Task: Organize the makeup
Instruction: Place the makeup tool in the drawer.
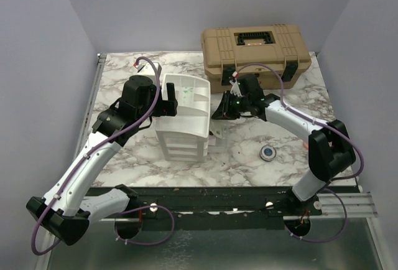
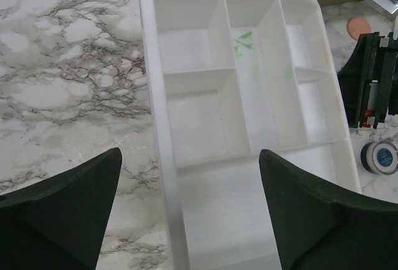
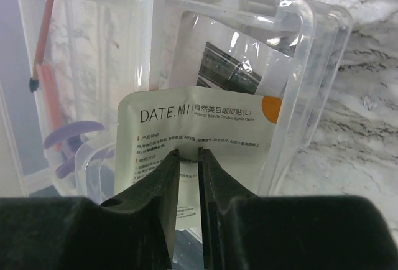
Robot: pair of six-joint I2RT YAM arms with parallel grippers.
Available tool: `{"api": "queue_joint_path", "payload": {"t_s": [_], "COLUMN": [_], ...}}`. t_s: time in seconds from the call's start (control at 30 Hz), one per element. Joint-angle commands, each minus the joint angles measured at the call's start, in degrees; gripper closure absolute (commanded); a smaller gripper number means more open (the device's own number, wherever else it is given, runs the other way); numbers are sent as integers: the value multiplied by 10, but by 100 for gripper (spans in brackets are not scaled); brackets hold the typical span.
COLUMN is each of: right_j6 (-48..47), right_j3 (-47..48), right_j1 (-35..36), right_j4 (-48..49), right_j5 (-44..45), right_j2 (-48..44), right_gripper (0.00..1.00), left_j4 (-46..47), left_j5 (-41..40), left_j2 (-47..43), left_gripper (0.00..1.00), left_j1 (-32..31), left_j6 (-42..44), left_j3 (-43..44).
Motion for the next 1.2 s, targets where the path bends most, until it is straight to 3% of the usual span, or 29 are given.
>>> {"api": "queue_joint_path", "payload": {"t_s": [0.0, 0.57, 0.7, 0.97, 1.17], "right_j6": [-54, -125, -118, -86, -81], "right_j3": [46, 134, 138, 127, 124], "right_j1": [35, 118, 122, 122, 122], "right_j4": [-80, -221, -230, -170, -174], "right_j5": [82, 291, 301, 234, 242], "right_j2": [46, 120, 119, 27, -25], "right_gripper": [76, 75, 75, 70, 67], "left_j4": [10, -1, -4, -11, -17], "left_j5": [-3, -28, -31, -32, -34], "left_j2": [1, 0, 0, -8, -19], "left_gripper": [7, 8, 8, 8, 8], "left_j1": [1, 1, 1, 1, 1], "left_j6": [7, 7, 5, 0, -4], "left_j3": [0, -7, -5, -4, -6]}}
